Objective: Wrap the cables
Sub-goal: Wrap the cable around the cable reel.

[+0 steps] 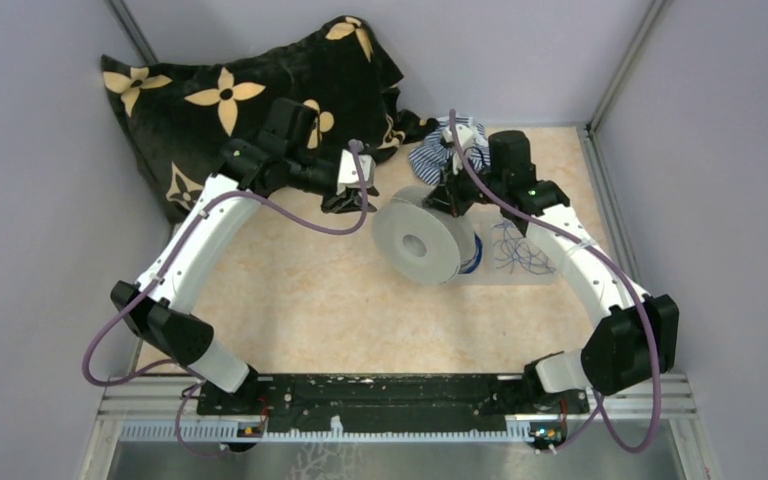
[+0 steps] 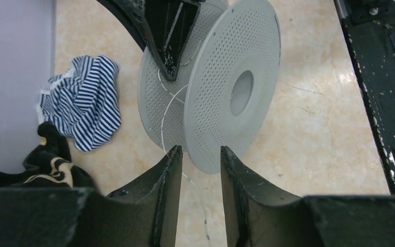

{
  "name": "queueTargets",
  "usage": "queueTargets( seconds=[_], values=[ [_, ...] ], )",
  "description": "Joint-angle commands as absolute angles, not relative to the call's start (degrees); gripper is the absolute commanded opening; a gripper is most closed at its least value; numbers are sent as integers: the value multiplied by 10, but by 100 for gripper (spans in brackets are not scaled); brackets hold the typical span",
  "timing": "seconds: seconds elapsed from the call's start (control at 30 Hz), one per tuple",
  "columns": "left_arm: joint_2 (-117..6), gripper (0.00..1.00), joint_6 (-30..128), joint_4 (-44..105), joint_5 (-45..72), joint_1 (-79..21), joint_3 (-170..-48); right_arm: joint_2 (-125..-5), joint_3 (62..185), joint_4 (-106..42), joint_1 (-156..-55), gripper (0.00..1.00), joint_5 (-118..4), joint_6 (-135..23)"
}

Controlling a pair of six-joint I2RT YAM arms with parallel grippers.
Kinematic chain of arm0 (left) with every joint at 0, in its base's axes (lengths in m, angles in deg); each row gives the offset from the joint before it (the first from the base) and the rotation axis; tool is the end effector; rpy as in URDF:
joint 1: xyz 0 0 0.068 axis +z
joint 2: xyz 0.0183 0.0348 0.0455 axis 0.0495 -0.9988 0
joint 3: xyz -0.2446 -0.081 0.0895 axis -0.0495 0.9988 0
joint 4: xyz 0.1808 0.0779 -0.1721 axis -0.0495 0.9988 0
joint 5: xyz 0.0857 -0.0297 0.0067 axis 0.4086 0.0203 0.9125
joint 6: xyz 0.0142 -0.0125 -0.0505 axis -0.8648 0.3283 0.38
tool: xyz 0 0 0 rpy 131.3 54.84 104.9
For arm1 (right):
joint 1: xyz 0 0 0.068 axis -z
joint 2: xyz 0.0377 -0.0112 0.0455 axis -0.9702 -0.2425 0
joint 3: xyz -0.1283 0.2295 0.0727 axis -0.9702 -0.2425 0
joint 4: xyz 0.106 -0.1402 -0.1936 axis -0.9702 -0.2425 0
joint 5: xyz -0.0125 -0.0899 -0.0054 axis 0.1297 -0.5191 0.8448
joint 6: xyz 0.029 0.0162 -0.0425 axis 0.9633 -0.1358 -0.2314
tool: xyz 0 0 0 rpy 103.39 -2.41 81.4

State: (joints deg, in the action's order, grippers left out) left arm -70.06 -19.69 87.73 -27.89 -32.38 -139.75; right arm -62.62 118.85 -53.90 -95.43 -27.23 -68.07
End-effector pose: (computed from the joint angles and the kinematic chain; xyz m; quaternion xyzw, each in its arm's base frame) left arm 0.2622 -0.1798 0.4255 0.6927 0.4875 -0.2855 0.4484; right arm 0.2826 0.1226 0.3478 -0.3317 0.7677 0.3321 0.4363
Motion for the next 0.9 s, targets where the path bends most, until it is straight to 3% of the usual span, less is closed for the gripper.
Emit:
queueTargets(
  seconds=[0.0, 0.2, 0.4, 0.7, 0.87],
  values=[
    [-709, 37, -267, 951, -244, -332, -1391, -588, 1229, -540, -970, 0, -240, -728],
    [-705, 32, -280, 965, -215, -332, -1362, -582, 1225, -556, -970, 0, -233, -746],
    [-724, 42, -263, 964, -225, -332, -1344, -580, 1217, -552, -970, 0, -237, -743],
    [-748, 37, -227, 964, -201, -332, -1342, -574, 1217, -550, -970, 0, -254, -743],
    [-748, 28, -226, 964, -185, -332, -1339, -571, 1221, -554, -970, 0, -256, -744]
  ],
)
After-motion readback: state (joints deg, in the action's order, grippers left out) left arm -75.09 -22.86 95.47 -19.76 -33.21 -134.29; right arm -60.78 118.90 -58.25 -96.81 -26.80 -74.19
